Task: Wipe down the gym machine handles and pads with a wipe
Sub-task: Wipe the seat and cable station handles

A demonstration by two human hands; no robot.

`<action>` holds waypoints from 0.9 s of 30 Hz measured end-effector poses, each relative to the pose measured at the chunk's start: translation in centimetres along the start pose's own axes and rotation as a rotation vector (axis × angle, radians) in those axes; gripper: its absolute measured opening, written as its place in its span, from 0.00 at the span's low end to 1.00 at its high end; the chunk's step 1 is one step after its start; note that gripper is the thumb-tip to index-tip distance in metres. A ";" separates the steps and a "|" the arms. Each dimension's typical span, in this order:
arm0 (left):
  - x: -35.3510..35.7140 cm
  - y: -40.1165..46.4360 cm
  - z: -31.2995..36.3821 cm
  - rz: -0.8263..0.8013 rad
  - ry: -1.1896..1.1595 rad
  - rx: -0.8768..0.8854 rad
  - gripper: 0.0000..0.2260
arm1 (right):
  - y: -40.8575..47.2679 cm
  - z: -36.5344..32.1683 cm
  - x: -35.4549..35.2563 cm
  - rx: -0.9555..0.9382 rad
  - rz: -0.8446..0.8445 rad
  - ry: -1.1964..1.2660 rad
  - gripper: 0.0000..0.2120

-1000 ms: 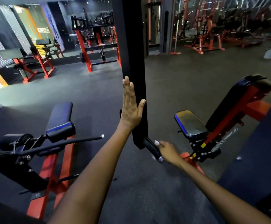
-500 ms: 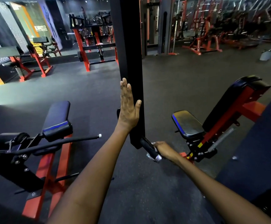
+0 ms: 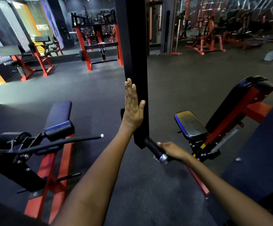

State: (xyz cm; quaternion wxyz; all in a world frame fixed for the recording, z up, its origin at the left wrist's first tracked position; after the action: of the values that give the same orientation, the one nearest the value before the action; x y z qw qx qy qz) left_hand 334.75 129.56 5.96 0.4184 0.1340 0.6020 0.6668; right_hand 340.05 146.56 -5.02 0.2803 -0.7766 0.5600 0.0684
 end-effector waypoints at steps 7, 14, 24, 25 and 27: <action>0.2 0.0 -0.1 0.014 -0.011 0.024 0.28 | 0.4 -1.8 2.3 -0.605 0.296 -0.217 0.20; -0.1 -0.1 -0.4 -0.020 -0.014 0.029 0.33 | -3.3 1.0 1.3 -0.966 0.083 -0.588 0.20; -0.1 -0.2 -0.3 -0.045 -0.025 0.029 0.33 | 0.8 -1.4 2.7 -1.079 0.020 -1.088 0.11; -0.1 -0.2 -0.3 -0.045 -0.023 0.029 0.33 | 0.2 -1.1 2.2 -1.068 -0.012 -1.079 0.10; -0.1 -0.1 -0.3 -0.049 -0.023 0.026 0.34 | -1.4 -0.5 1.2 -1.022 -0.102 -0.973 0.11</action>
State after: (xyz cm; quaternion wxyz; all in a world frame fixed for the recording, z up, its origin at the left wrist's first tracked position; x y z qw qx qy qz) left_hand 334.68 129.25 5.79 0.4395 0.1322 0.6089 0.6470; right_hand 341.65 145.60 -4.57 0.1017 -0.7176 0.2319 0.6488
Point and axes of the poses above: each hand's wrist, its own y-axis towards the middle knuckle, its own x-axis out of the palm, z = x × y, the point moved 2 cm from there along y, towards the middle knuckle, and after that the axes turned 5 degrees about y, right-handed, at the moved point
